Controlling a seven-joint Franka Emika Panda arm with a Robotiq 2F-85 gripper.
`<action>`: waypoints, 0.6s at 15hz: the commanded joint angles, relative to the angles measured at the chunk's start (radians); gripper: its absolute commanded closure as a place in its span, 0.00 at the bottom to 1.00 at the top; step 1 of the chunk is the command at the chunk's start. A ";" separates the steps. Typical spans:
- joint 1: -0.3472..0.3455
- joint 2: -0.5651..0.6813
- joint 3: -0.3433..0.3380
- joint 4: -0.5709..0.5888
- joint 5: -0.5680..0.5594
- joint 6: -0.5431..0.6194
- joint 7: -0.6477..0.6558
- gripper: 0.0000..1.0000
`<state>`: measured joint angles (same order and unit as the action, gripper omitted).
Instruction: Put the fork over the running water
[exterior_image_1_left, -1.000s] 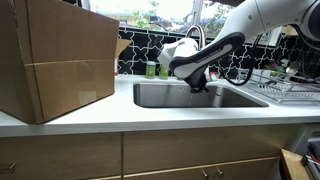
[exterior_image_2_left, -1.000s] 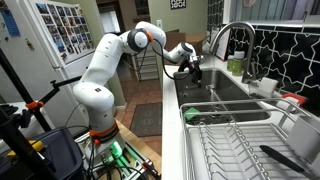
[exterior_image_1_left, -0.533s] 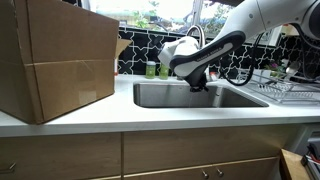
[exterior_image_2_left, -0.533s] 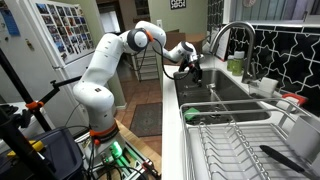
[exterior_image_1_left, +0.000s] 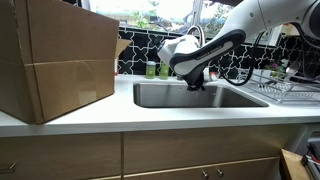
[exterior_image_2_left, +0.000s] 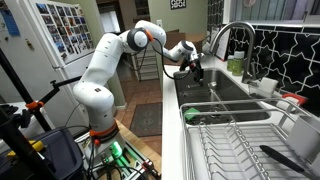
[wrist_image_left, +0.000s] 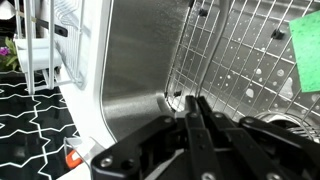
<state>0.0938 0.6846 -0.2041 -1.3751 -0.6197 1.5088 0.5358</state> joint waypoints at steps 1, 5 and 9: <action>-0.016 -0.014 0.015 -0.012 0.009 0.032 0.010 0.99; -0.015 -0.016 0.016 -0.014 0.015 0.021 0.005 0.99; -0.015 -0.022 0.010 -0.027 0.007 0.021 0.009 0.99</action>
<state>0.0920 0.6846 -0.2026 -1.3731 -0.6180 1.5221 0.5358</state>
